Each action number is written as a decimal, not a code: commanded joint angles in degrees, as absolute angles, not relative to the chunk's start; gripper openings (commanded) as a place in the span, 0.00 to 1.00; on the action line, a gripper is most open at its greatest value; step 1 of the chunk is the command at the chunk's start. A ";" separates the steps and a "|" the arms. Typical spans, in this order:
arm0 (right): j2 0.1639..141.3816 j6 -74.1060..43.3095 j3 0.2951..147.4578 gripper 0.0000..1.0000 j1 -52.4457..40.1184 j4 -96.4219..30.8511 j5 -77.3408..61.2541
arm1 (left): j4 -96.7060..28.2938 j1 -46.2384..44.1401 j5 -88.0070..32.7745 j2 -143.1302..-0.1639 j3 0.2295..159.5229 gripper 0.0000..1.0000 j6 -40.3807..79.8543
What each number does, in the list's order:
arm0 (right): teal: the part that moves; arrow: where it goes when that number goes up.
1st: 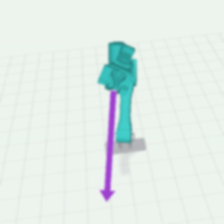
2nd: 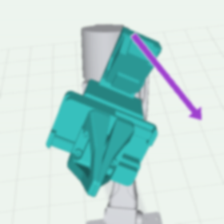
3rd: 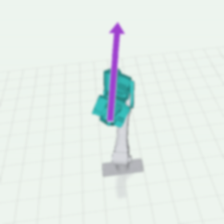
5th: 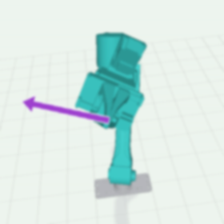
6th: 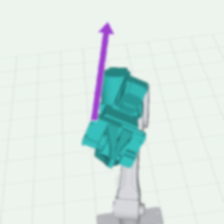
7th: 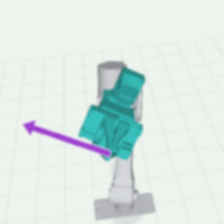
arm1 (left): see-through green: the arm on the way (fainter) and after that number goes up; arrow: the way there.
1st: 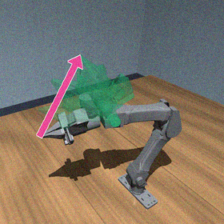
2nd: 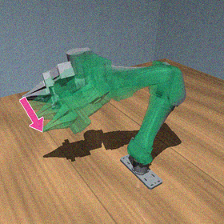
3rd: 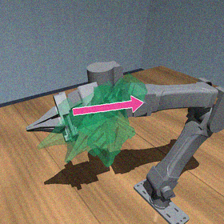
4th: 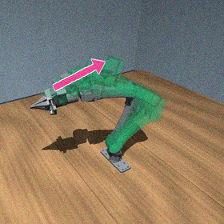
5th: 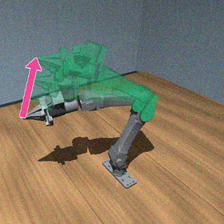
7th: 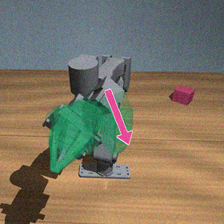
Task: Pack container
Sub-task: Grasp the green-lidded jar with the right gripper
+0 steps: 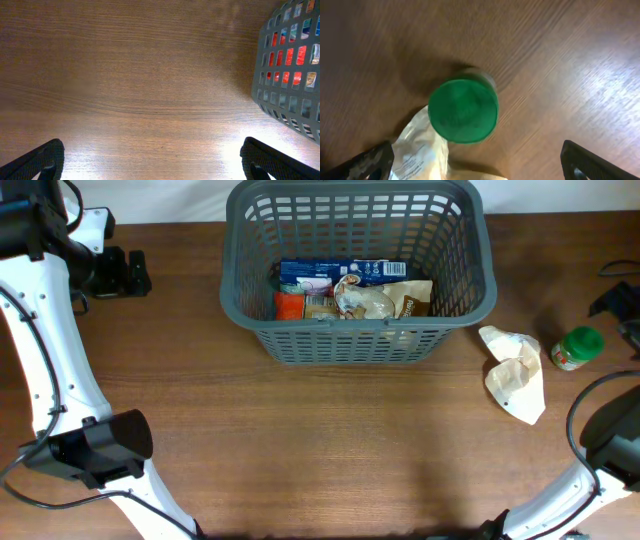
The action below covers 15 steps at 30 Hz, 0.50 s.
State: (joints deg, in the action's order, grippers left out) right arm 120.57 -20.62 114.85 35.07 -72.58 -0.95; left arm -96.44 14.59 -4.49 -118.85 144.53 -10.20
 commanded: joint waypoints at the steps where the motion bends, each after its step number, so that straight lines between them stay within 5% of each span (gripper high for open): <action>1: 122.98 -22.31 114.74 0.99 34.33 -71.70 0.69 | -96.49 14.79 -4.71 -118.17 144.24 0.99 -9.72; 15: 129.73 -23.03 114.63 0.99 34.06 -70.59 -0.84 | -96.51 14.79 -4.71 -118.17 144.24 0.99 -9.72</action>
